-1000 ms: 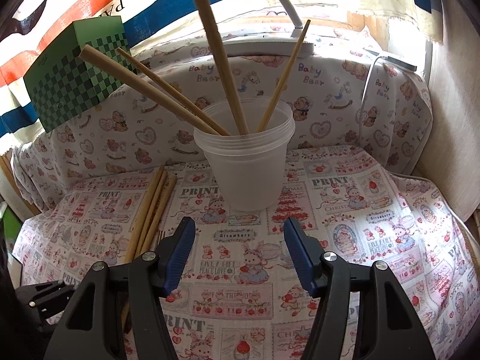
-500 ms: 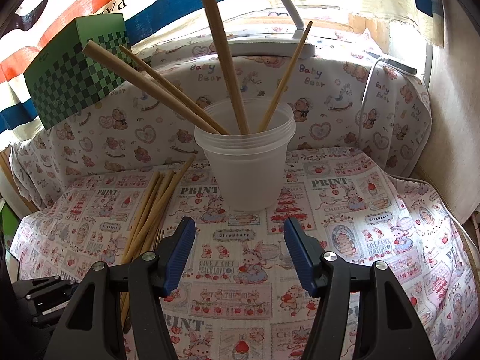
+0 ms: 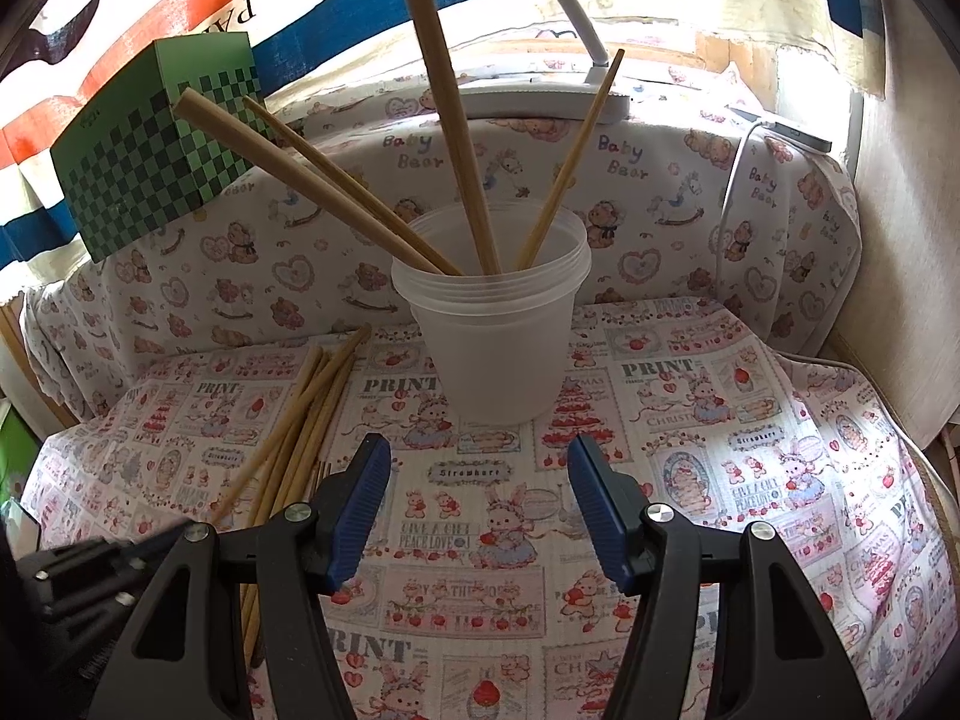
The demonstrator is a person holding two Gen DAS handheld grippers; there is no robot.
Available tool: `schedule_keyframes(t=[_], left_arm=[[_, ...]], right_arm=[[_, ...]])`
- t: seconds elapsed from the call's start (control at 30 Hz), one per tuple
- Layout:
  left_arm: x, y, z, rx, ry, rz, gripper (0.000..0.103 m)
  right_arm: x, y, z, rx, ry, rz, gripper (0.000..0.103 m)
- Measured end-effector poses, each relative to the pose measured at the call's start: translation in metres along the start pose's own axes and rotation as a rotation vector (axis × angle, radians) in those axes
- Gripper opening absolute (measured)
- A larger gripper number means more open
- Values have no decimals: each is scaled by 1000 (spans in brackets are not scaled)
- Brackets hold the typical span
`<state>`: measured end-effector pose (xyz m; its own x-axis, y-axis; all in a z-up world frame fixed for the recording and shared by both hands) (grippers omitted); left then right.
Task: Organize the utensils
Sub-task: 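Close the left tool on a wooden stick while the right tool approaches the pile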
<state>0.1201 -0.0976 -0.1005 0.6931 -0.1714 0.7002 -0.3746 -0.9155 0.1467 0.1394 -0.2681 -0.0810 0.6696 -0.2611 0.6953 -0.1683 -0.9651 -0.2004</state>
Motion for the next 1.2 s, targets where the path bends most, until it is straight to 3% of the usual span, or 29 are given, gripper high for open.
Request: schedule_keyframes(t=[0.1, 0.2, 0.3, 0.4, 0.57, 0.7, 0.8, 0.9, 1.07, 1.2], left_arm=[[11, -7, -15, 50, 75, 3, 4], [15, -20, -19, 110, 95, -8, 4], [16, -29, -18, 90, 86, -54, 5], [15, -33, -13, 111, 71, -63, 6], [5, -28, -11, 138, 23, -54, 5], [-22, -27, -4, 77, -89, -142, 4], [-25, -34, -14, 145, -51, -128, 4], [-23, -36, -28, 143, -13, -143, 4], [-26, -36, -48, 196, 40, -111, 4], [-34, -38, -57, 182, 46, -128, 4]], right_arm=[[-2, -4, -1, 3, 3, -12, 64], [-4, -8, -1, 3, 4, -24, 64], [-7, -12, 0, 17, -7, -27, 64], [-13, -21, 1, 60, -32, -29, 64], [-28, -38, 5, 148, -109, -30, 54], [-39, -47, 9, 272, -210, 45, 46], [-46, -49, 11, 335, -279, 116, 41], [-53, -66, 4, 384, -298, 80, 39], [-73, -91, 1, 366, -320, -30, 31], [-84, -94, 7, 347, -344, -45, 22]])
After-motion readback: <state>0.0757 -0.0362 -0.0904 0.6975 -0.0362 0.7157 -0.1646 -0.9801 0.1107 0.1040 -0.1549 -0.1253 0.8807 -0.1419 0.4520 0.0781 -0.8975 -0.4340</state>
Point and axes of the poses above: each gripper's, at about its wrist camera, not at the fingertips, and z roughly the way its jaws point, y to its right, x to its top, the point moved 10 cm from there along z, roughly the way its jaws point, and after that the axes turned 7 degrees about z, right-handed, at the moved point
